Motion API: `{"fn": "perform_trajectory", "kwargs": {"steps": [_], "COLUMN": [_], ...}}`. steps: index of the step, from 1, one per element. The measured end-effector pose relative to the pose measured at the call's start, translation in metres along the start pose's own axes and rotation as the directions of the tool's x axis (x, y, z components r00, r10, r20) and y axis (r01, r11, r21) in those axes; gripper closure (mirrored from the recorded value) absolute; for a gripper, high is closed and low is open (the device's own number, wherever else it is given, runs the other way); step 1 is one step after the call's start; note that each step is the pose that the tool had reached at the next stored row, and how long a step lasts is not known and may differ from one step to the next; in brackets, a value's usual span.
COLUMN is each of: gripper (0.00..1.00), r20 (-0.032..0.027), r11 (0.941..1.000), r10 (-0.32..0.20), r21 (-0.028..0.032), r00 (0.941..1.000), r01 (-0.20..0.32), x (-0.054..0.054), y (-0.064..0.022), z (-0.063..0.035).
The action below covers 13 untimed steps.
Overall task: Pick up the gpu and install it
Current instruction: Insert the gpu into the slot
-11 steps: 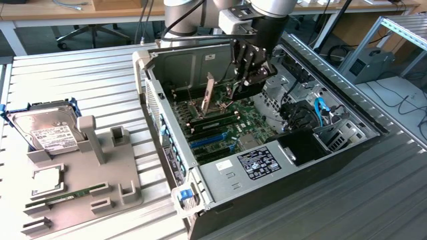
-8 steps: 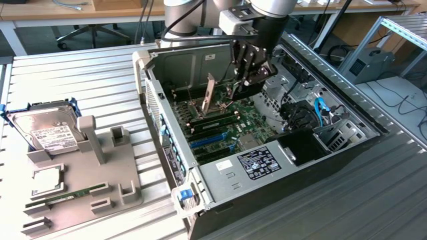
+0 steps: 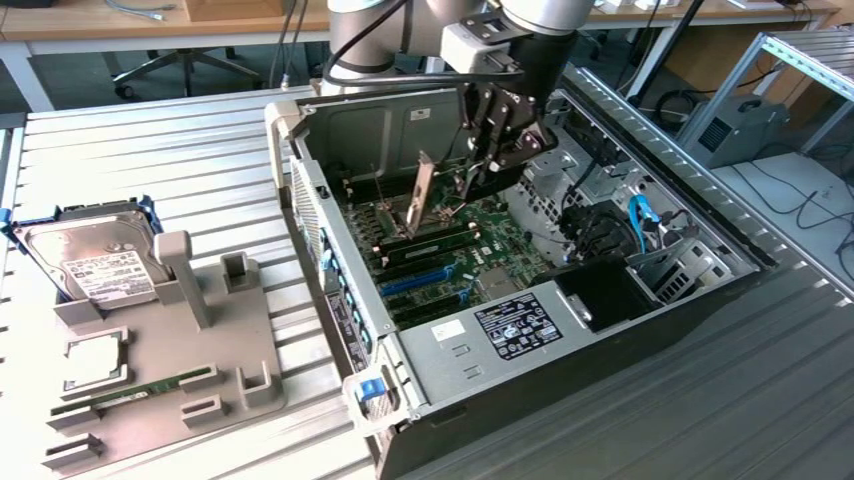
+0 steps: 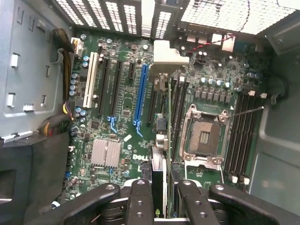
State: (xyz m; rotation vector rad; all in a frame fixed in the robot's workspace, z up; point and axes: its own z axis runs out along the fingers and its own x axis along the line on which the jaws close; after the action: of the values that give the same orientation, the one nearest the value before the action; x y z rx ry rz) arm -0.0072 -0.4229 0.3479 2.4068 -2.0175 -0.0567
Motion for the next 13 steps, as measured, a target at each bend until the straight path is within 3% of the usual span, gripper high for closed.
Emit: {"fn": "perform_trajectory", "kwargs": {"steps": [8, 13], "gripper": [0.74, 0.74], "r20": [-0.0015, -0.0028], "r11": [0.9979, 0.9916], "r10": [-0.064, -0.129], "r21": [-0.0018, -0.0037], "r00": [0.9979, 0.9916], "r01": [0.064, 0.129], "x": [0.0000, 0.0000], "y": [0.0000, 0.0000], "z": [0.0002, 0.0004]}}
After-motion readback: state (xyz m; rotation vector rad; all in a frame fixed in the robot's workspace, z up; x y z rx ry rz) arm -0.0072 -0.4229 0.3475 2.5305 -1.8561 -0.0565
